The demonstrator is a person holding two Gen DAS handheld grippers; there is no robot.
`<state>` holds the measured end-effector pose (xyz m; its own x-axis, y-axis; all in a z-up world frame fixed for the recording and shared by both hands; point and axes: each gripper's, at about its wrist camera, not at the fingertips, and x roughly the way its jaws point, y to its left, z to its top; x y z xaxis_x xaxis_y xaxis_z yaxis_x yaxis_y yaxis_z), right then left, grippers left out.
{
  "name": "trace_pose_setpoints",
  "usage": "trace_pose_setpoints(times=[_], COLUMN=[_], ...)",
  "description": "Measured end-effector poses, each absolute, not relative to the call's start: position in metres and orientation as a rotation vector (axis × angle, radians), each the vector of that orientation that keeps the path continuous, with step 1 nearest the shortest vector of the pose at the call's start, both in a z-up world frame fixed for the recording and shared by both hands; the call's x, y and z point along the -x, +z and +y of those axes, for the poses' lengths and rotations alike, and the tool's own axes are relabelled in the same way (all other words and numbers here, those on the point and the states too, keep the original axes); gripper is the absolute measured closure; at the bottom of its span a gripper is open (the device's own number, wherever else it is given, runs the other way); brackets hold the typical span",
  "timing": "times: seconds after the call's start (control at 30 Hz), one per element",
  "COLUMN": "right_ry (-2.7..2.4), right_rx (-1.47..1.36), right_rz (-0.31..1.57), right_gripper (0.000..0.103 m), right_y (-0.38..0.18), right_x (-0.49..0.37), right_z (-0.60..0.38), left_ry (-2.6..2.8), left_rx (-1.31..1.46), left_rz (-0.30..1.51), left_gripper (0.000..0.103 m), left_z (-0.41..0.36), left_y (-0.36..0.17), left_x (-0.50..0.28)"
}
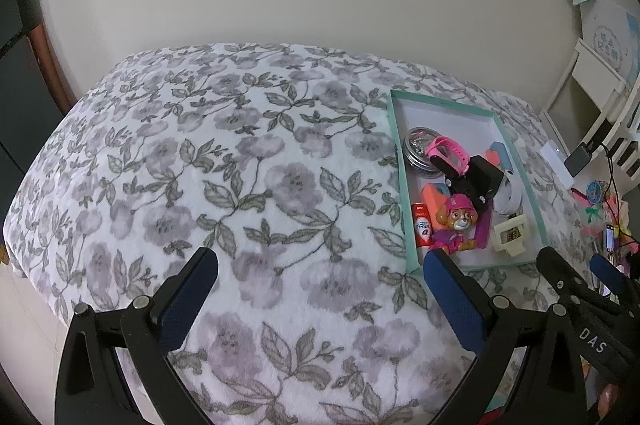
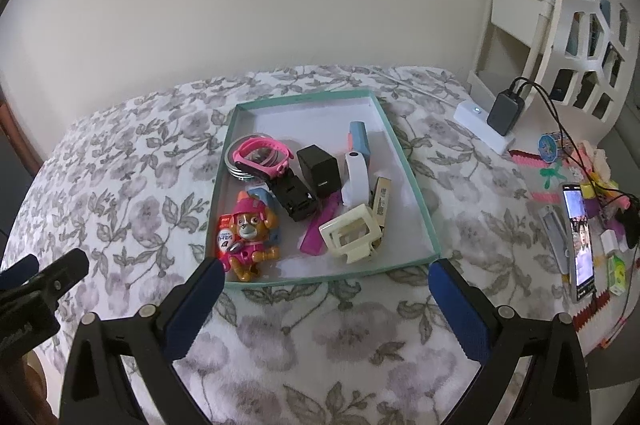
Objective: Organize rigid objects
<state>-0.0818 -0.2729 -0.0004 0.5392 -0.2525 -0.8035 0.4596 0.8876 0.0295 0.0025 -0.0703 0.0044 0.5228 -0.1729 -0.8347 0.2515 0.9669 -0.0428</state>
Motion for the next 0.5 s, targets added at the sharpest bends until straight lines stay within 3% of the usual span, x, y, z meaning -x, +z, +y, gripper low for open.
trace_pose_setpoints(times=[0.5], right_ry=[-0.437], right_rx=[-0.256], right_rz=[0.902], right_gripper=[0.0], right_y=[0.0016], right_x=[0.0839], right_z=[-0.2728], left_ry=[-0.247], left_rx=[-0.077], left_rz=[1.02], left_gripper=[0.001], left_z=[-0.0691], left_y=[-0.0005], left_x=[-0.0073])
